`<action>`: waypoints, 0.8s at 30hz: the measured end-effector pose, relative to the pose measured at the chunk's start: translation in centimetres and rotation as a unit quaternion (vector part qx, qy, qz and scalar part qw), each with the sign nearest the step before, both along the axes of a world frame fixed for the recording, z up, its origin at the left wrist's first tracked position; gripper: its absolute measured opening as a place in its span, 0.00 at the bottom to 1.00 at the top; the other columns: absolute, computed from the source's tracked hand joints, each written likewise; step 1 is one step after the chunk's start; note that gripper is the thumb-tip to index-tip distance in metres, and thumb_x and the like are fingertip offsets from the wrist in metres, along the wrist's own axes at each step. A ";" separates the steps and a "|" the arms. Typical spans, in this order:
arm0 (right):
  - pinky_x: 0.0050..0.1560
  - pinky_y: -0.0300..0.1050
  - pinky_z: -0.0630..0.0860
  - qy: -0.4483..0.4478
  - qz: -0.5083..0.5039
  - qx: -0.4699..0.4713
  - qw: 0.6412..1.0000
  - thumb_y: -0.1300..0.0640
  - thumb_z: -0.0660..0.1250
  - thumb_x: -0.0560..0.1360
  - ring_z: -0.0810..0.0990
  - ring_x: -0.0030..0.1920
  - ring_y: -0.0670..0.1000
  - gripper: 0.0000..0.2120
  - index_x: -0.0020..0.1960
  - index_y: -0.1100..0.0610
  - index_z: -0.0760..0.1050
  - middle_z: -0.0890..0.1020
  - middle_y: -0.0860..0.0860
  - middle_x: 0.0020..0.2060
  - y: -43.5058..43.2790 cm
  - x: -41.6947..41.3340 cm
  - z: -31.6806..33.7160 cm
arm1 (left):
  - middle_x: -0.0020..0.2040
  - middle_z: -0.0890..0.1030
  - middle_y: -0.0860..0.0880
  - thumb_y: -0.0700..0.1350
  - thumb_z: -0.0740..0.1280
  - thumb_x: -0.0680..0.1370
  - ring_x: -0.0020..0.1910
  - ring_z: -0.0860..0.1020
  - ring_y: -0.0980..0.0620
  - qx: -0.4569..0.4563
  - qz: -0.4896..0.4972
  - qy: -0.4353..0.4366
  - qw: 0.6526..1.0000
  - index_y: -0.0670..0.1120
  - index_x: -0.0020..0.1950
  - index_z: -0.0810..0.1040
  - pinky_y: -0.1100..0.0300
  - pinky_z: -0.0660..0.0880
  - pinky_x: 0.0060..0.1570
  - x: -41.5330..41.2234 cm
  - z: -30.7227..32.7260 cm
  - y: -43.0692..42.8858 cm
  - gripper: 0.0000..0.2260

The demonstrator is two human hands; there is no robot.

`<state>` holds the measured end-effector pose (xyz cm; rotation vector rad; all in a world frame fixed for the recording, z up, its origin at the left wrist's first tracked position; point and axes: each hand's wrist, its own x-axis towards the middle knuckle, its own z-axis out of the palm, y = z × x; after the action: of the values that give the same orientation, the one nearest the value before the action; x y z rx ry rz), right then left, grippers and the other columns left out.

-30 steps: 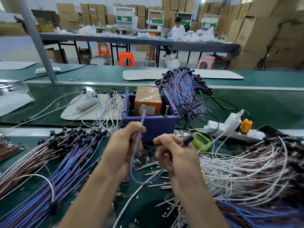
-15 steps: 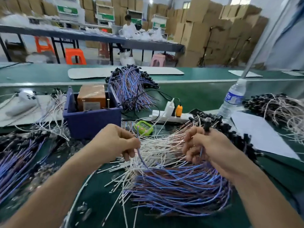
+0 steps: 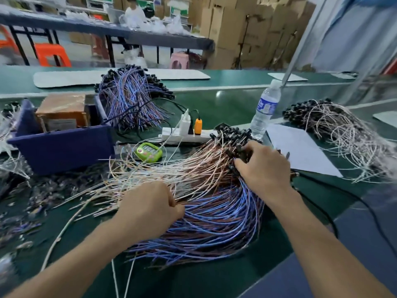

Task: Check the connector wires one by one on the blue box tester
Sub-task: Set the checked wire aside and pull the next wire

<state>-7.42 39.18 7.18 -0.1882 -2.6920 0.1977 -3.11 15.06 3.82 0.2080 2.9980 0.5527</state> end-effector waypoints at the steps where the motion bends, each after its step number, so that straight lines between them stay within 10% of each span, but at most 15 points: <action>1: 0.40 0.47 0.74 -0.006 -0.002 0.004 1.000 0.39 0.72 0.73 0.83 0.42 0.58 0.15 0.53 0.47 0.79 0.84 0.50 0.39 0.0 0.0 -0.1 | 0.22 0.75 0.52 0.64 0.70 0.75 0.25 0.76 0.53 -0.023 0.006 0.017 1.000 0.48 0.28 0.77 0.61 0.72 0.29 0.0 -0.1 0.1 0.24; 5: 0.42 0.47 0.77 0.084 0.042 0.010 0.996 0.41 0.76 0.71 0.82 0.37 0.54 0.19 0.60 0.45 0.79 0.82 0.48 0.33 1.0 1.1 0.0 | 0.25 0.79 0.52 0.65 0.68 0.77 0.24 0.76 0.55 -0.020 -0.025 0.087 0.996 0.47 0.33 0.79 0.60 0.71 0.26 0.4 0.8 0.3 0.23; 8: 0.55 0.48 0.75 0.035 0.274 0.056 0.960 0.61 0.72 0.71 0.77 0.47 0.46 0.17 0.56 0.45 0.84 0.83 0.41 0.39 1.6 2.0 0.2 | 0.35 0.81 0.64 0.65 0.70 0.74 0.36 0.77 0.65 0.070 -0.129 0.055 0.988 0.61 0.46 0.82 0.67 0.68 0.34 0.9 2.0 1.3 0.10; 13: 0.75 0.46 0.56 -0.166 0.383 0.266 0.869 0.56 0.60 0.71 0.69 0.68 0.45 0.15 0.52 0.46 0.82 0.84 0.39 0.52 3.0 2.1 -0.6 | 0.80 0.58 0.64 0.69 0.70 0.70 0.76 0.60 0.60 0.035 -0.262 -0.050 0.963 0.61 0.82 0.56 0.67 0.56 0.66 0.7 -0.2 4.1 0.44; 24: 0.75 0.56 0.64 0.130 0.279 0.173 0.935 0.61 0.61 0.77 0.81 0.55 0.52 0.11 0.40 0.57 0.80 0.85 0.51 0.39 6.1 2.9 -7.8 | 0.84 0.49 0.60 0.74 0.59 0.74 0.79 0.51 0.61 0.026 -0.248 0.076 0.965 0.59 0.82 0.35 0.70 0.41 0.70 1.1 -4.5 3.7 0.47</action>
<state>-4.54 45.28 -0.61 0.6686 -2.3954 -0.0843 -2.01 18.78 -0.73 1.0109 2.8976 0.5733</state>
